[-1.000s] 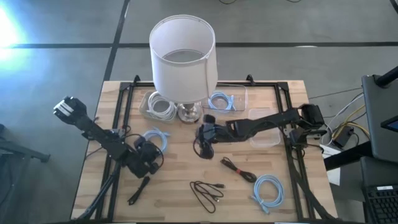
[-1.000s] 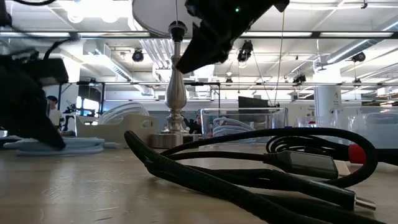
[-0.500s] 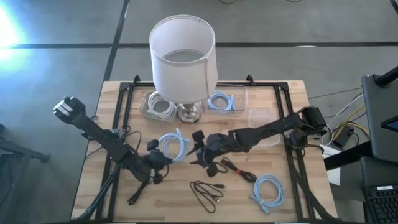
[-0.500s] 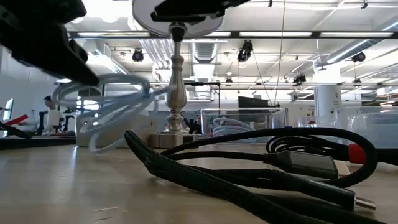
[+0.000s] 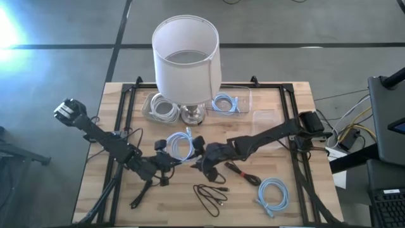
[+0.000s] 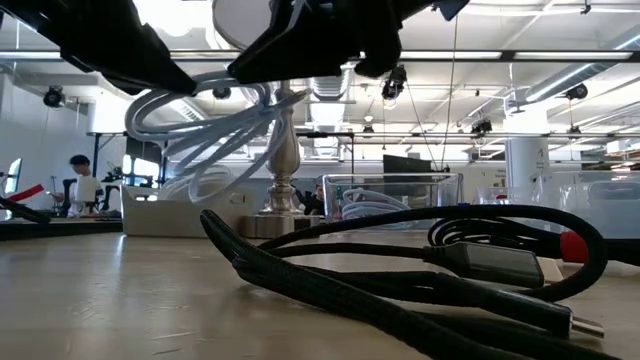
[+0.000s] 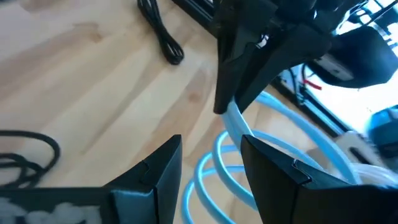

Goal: Pick & Place USB Port
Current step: Put the left blue HDMI cable into the left transparent bin

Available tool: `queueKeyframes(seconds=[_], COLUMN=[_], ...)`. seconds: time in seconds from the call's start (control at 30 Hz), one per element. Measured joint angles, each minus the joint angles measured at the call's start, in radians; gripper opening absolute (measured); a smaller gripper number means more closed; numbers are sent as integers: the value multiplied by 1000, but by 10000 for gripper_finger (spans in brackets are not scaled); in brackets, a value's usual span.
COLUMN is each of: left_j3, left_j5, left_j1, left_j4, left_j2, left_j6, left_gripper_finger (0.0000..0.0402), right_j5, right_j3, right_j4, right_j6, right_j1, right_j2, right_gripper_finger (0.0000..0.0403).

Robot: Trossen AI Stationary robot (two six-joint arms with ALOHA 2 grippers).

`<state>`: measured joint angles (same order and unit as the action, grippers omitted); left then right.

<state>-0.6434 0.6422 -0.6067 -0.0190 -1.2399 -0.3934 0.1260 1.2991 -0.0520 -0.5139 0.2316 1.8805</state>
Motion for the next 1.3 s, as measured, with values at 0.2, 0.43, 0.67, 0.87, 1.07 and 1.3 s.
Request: queueKeyframes(seconds=[0.2, 0.43, 0.67, 0.87, 1.07, 1.3], left_j3=[3, 9, 10, 8, 1, 5], left_j5=[-30, -30, -27, -22, -59, -63], left_j1=[2, 10, 10, 11, 11, 12], left_j4=[13, -23, 4, 65, 88, 118], left_j2=[-3, -3, -3, -2, -2, -2], left_j6=[26, -25, -12, 64, 90, 105], left_gripper_finger=[23, 23, 23, 23, 23, 23], right_j5=[39, 34, 33, 31, 33, 34], right_j3=[3, 3, 3, 3, 3, 3], right_j4=[-20, -41, -57, -49, -1, 4], right_j6=[-30, -85, -102, -73, -73, -73], right_j1=[0, 8, 0, -8, -12, -12], right_j2=[0, 5, 4, 5, 6, 6], right_gripper_finger=[164, 159, 140, 138, 137, 112])
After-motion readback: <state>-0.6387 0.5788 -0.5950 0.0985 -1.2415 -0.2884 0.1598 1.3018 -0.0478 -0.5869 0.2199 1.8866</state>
